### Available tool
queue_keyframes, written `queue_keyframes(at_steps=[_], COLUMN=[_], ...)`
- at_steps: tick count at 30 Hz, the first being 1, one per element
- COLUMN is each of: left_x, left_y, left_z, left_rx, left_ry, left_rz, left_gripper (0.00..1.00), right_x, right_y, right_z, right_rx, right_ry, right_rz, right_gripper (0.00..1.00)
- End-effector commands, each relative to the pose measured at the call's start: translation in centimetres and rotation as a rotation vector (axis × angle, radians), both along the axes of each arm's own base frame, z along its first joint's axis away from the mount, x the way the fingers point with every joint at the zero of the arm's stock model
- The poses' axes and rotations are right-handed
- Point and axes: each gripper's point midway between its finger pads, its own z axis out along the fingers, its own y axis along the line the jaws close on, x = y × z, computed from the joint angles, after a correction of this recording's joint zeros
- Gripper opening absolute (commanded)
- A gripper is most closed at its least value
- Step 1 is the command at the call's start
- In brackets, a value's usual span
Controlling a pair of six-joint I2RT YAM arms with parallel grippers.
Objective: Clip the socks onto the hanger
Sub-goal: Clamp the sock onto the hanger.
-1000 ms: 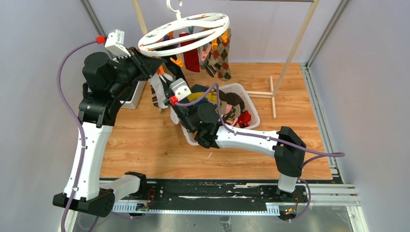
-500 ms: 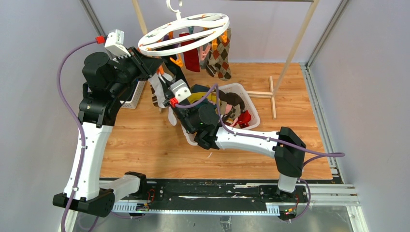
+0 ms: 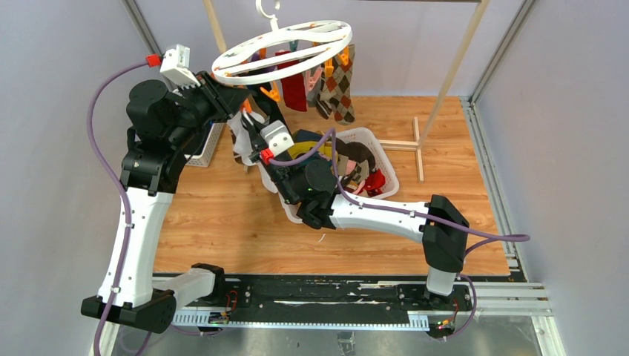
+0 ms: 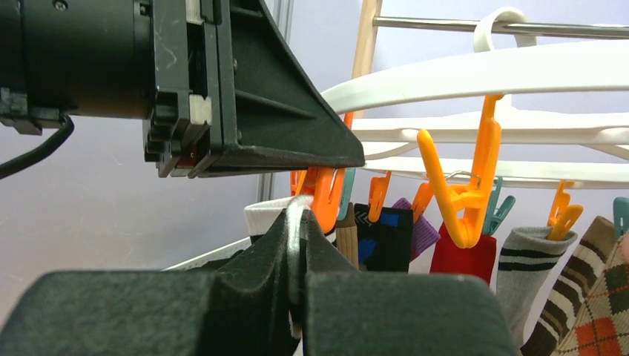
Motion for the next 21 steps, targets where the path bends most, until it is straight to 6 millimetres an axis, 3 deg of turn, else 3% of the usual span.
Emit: queue_keyframes(at_steps=[1,6,10,12,21], left_x=[-0.6,-0.7,-0.9,-1.0,-1.6], left_y=[0.5,0.6,0.8,0.9,1.6], left_z=[-0.8,-0.8,-0.5,-0.2,0.3], left_rx=[0.021,0.024,0.025,0.024,0.048], left_ry=[0.016,0.014,0.007,0.002,-0.006], left_rz=[0.013,0.015,0.022,0.027,0.06], left_gripper=[0.26,0.46,0.52,0.61,0.82], right_x=[-0.3,0.5,1.3,1.8,3.3], right_y=[-1.5,-1.7,-2.1,-2.4,-4.8], right_z=[3.3,2.6,2.0,1.7,0.8], right_rx=[0.102,0.093,0.082,0.078,0.065], right_ry=[-0.032,-0.02,-0.005,0.006,0.06], right_rz=[-0.042,-0.074,-0.111,-0.129,-0.219], right_gripper=[0.0,0.0,0.0,0.0,0.53])
